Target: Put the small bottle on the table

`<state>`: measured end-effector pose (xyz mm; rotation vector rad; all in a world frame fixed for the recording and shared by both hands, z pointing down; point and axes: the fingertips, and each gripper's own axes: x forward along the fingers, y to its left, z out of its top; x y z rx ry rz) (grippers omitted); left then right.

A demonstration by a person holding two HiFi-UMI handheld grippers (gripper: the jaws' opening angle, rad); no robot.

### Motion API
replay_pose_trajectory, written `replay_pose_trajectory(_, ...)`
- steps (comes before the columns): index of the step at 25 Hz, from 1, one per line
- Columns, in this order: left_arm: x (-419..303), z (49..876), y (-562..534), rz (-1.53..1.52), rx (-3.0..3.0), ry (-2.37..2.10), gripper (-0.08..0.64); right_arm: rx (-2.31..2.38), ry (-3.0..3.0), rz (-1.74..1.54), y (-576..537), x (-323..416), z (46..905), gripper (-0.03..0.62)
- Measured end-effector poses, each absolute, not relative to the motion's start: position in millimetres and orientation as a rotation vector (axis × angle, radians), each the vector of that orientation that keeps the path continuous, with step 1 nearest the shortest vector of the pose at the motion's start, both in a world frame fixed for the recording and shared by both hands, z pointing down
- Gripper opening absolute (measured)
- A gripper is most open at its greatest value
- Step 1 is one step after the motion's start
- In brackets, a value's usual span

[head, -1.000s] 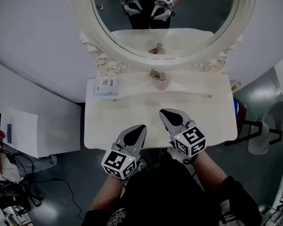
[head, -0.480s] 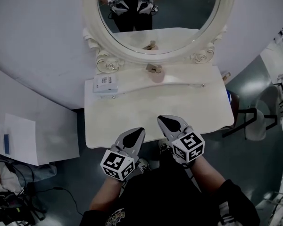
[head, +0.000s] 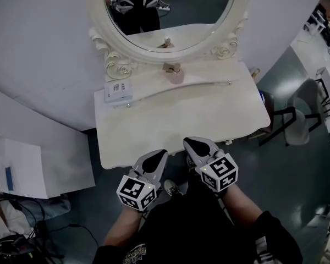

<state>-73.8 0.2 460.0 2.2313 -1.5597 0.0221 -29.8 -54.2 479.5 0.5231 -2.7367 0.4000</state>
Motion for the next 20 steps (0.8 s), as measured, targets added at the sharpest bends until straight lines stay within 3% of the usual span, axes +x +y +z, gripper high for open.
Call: replay_pose_trajectory(20,-39,450,3,-0.004,2.178,-1.653,0.000,0.385,-2.757,0.353,-35,5,463,0.029)
